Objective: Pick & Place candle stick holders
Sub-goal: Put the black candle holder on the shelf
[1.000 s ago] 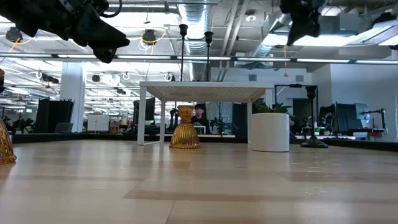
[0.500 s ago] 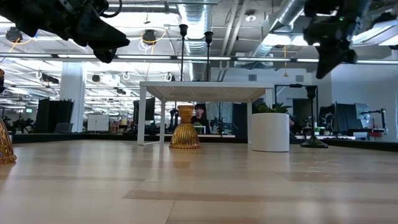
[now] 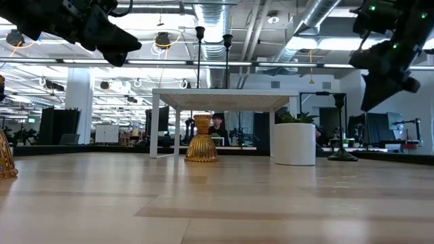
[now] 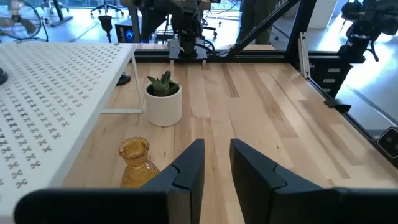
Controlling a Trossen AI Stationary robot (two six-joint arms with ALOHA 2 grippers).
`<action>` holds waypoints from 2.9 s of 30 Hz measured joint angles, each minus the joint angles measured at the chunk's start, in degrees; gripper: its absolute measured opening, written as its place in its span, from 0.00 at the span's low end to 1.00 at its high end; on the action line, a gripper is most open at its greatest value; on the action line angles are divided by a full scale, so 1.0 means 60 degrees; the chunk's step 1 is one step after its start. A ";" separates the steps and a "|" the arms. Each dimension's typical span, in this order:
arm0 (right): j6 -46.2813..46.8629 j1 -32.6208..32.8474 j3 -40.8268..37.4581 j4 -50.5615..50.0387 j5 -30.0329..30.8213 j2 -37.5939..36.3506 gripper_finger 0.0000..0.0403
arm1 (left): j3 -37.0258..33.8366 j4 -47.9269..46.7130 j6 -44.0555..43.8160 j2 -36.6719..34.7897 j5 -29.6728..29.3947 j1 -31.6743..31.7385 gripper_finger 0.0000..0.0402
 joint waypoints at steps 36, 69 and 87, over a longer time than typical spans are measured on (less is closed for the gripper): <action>0.1643 0.0031 -0.0504 0.1504 -0.0201 0.1720 0.00 | 0.0000 0.0000 -0.0016 0.0000 0.0000 0.0000 0.19; 0.2118 0.0073 -0.0500 0.2748 0.3567 0.3192 0.53 | 0.0000 0.0000 -0.0046 0.0000 0.0001 -0.0003 0.19; 0.1311 -0.0398 -0.0500 0.4554 0.3853 0.4539 0.45 | 0.0000 0.0000 -0.0047 -0.0001 0.0001 -0.0001 0.19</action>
